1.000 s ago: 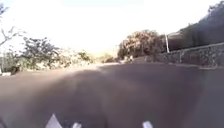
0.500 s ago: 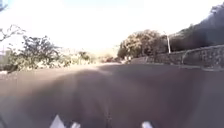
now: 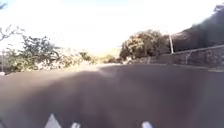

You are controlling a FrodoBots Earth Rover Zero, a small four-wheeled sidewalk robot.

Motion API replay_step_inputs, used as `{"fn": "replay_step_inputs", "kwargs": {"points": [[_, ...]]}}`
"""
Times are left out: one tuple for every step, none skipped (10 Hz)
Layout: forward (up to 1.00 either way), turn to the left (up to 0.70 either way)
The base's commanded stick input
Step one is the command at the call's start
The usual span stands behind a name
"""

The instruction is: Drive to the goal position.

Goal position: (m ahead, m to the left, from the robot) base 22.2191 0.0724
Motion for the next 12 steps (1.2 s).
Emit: {"fn": "replay_step_inputs", "kwargs": {"points": [[0.85,0.00],[0.85,0.00],[0.85,0.00],[0.85,0.00],[0.85,0.00],[0.85,0.00],[0.85,0.00],[0.85,0.00],[0.85,0.00],[0.85,0.00],[0.85,0.00],[0.85,0.00]]}}
